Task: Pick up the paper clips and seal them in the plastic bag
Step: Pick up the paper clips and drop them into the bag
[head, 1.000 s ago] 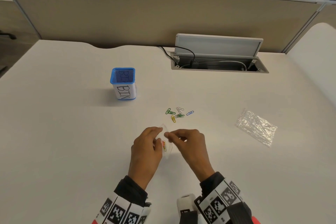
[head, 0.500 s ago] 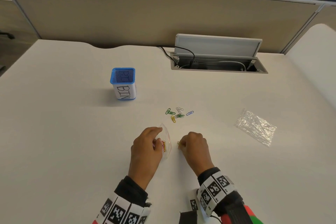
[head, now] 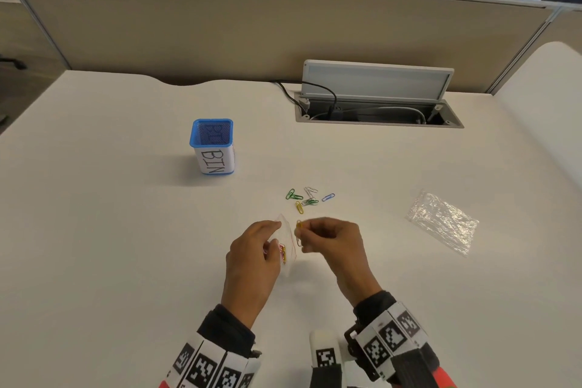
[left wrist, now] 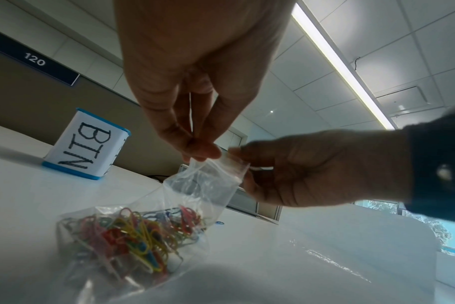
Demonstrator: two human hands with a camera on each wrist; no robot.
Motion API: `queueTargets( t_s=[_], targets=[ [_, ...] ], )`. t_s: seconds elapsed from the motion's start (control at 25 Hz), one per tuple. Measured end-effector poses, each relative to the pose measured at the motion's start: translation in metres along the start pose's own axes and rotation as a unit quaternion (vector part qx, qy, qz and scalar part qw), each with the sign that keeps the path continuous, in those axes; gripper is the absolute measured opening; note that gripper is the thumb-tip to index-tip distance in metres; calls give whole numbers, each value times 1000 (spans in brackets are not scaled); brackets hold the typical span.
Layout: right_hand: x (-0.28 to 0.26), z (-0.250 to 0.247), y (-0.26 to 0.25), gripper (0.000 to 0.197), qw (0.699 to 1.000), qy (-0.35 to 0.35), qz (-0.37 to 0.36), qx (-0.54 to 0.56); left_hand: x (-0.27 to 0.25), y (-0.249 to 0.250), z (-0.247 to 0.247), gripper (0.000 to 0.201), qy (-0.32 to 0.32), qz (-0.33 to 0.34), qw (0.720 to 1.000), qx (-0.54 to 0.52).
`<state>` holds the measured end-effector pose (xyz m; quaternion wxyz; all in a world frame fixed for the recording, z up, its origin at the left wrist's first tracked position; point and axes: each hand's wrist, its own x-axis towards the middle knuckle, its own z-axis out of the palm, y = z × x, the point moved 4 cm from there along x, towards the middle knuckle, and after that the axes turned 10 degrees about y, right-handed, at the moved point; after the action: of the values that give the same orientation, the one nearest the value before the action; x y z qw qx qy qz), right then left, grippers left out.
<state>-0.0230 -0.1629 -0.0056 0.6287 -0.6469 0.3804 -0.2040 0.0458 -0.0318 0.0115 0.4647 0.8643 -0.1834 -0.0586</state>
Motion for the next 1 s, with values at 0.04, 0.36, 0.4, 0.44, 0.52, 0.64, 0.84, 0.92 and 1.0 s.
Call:
queueTargets(
  t_s=[0.04,0.36,0.4,0.44,0.52,0.64,0.84,0.92,1.0],
  targets=[
    [-2,5,-7,8,999,-15,-7,29,0,0,-1,31,1,-1,1000,2],
    [-4,24,-12,21,960,-26,-177,-214,4,-1,-3,31,19,-13,1000,3],
    [0,23,-15,19,960,-10,-193,-205,5,-2,-5,30,24,-14,1000,0],
    [5,19,-17,16,962,15,-201,-185,5,-3,-6,30,25,-15,1000,-2],
    [24,14,-16,18,956,50,-201,-206,6,-4,-6,31,25,-18,1000,-5],
    [56,13,13,44,873,-51,-160,-458,6,-4,-5,31,22,-22,1000,-4],
    [59,4,47,57,785,-157,-155,-579,8,-7,-5,32,25,-23,999,-3],
    [52,1,49,57,776,-150,-180,-586,8,-6,-2,31,22,-25,999,-5],
    [41,-1,52,57,771,-144,-202,-586,7,-3,-1,31,22,-25,999,-7]
  ],
)
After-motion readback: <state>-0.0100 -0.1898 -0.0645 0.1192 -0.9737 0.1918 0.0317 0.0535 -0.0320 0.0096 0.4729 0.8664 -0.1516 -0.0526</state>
